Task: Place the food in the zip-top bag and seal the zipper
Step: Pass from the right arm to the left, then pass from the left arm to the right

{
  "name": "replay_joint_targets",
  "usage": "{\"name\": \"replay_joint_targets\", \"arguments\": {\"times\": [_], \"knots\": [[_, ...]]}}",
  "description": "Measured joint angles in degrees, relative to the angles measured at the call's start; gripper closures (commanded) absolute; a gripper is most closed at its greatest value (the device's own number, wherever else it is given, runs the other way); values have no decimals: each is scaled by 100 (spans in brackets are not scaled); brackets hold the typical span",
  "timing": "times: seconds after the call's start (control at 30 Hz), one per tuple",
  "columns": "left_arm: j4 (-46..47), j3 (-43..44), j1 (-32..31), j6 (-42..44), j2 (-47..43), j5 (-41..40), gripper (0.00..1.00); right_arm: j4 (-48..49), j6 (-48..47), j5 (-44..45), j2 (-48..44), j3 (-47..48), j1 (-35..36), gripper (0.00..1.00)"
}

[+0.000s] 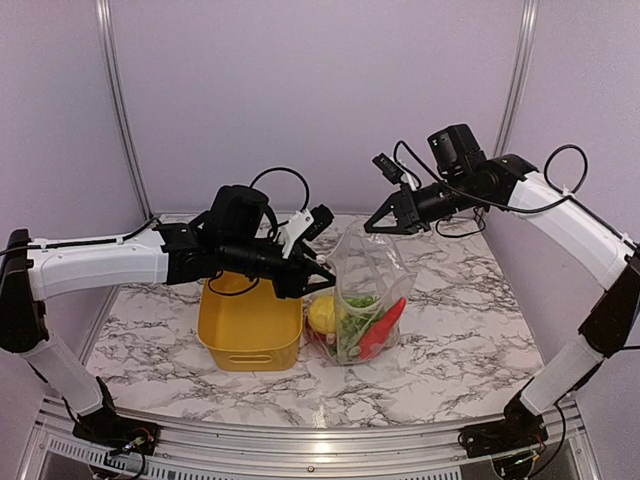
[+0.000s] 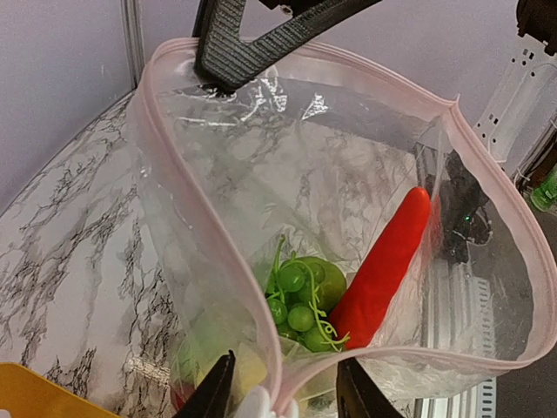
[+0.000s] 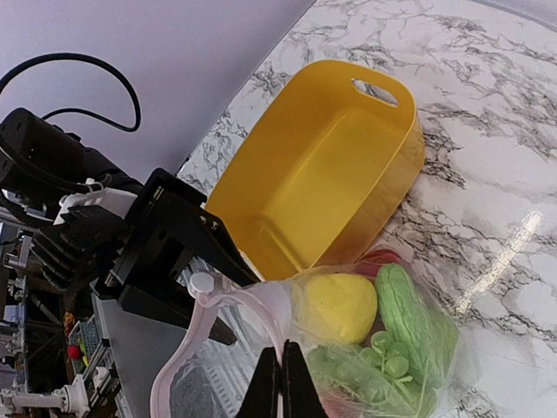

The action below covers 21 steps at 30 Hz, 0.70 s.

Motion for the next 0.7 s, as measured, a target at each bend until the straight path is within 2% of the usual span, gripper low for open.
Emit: {"name": "replay_joint_targets", "arguments": {"times": [0.1,0.27,0.43,0.7], "knots": [[70,2,-4,44,13,-92,75,-42,11,96,136,140,0,82],[122,179,0,90,127,-334,90,-343,-4,597,289,603,0,68],[66,505,44,81,332,-533,98,-551,57,1117,280,1062,0,67],[-527,1191,367,-546,662,-984,100,-614,87,1510,83,1115,225,66]]}}
